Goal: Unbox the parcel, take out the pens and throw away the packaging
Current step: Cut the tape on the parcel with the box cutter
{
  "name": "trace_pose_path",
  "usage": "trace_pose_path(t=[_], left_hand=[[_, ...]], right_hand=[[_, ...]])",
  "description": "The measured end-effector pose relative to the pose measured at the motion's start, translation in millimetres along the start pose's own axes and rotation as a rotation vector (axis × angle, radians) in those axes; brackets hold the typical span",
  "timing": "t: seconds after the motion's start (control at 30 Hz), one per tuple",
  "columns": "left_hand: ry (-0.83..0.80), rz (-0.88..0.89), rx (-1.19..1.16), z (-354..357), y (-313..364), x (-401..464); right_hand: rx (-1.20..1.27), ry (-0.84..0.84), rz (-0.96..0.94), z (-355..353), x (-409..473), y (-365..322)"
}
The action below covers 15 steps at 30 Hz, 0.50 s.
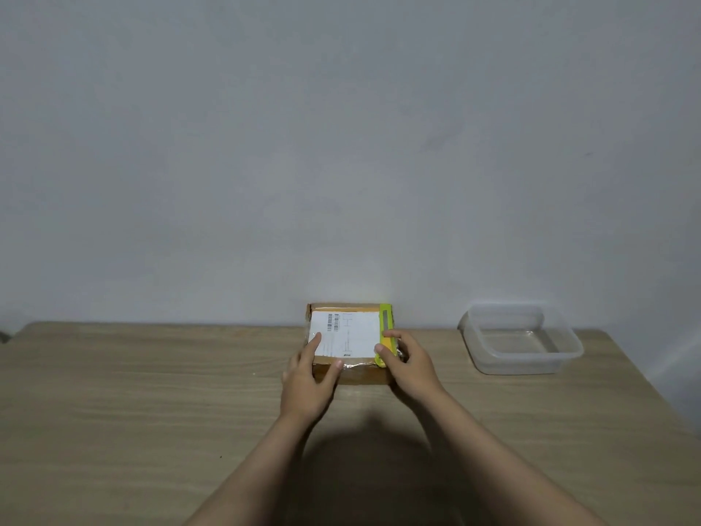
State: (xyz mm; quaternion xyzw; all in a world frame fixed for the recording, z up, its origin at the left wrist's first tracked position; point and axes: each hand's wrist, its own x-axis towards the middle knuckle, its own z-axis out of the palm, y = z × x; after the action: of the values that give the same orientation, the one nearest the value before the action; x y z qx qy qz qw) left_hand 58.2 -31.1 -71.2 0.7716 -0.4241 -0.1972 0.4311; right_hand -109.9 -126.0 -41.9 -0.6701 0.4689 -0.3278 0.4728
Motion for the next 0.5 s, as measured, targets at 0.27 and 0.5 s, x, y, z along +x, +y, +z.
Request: trace_pose_path(t=[0.27, 0.5], left_hand=[[-0.009, 0.042, -0.038, -21.4, 14.5, -35.1], [-0.013, 0.011, 0.011, -39.8, 13.9, -134.7]], right_hand=[[0.029, 0.043, -0.029, -9.9, -49.3, -4.3], [0.069, 0.003, 0.038, -18.5, -145.2, -2.4]])
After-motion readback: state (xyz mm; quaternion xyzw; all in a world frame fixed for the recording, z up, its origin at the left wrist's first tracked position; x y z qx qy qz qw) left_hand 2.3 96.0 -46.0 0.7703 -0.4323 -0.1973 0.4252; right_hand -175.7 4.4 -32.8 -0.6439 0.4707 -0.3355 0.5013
